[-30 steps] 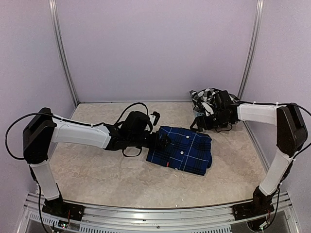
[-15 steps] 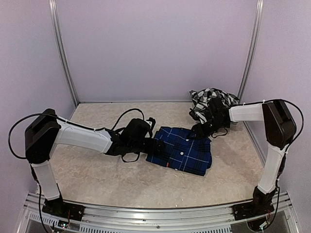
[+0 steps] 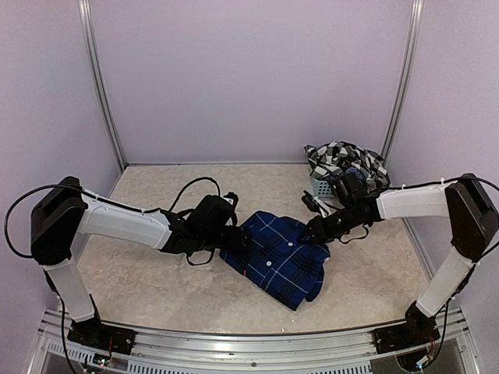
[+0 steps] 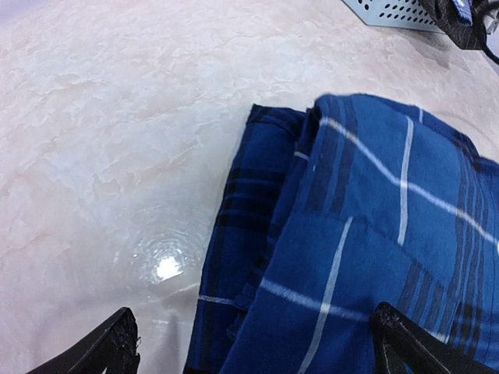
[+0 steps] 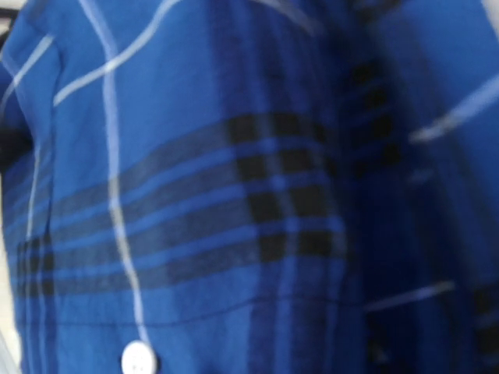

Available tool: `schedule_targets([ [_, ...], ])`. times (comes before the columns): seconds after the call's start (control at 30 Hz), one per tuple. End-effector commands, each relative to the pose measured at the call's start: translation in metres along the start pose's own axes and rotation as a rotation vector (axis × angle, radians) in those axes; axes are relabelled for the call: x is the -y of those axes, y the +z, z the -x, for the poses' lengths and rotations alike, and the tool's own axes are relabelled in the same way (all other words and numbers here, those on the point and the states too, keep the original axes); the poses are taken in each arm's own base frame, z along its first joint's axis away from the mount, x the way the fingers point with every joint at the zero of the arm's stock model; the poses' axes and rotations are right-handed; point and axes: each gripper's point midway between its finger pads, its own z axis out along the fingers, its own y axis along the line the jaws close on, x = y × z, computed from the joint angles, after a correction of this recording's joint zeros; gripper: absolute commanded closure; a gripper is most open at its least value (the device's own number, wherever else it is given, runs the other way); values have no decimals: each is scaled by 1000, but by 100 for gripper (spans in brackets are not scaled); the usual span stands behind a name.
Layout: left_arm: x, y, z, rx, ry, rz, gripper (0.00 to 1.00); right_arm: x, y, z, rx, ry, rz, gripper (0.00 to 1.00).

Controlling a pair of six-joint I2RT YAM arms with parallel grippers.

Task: Fold and stack the long sleeve shirts
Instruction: Rotate the square-folded shirt at the center of the board.

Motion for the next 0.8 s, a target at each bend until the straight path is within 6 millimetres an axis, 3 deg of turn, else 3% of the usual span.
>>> schedule_targets([
  [0.0, -22, -27, 18, 53, -10, 63, 1, -48, 2, -6, 84, 89, 1, 69],
  [0.1, -41, -36, 15, 39, -22, 98, 1, -64, 1, -14, 119, 135, -17, 60],
  [0.33, -79, -64, 23, 73, -79, 138, 1, -67, -4, -1, 119, 56, -108, 40],
  [0.57, -91, -85, 31, 112, -115, 135, 1, -61, 21, 0, 46, 21, -98, 40],
  [0.77, -91, -88, 33, 118, -122, 125, 1, -59, 34, -6, 0, 16, -78, 45],
])
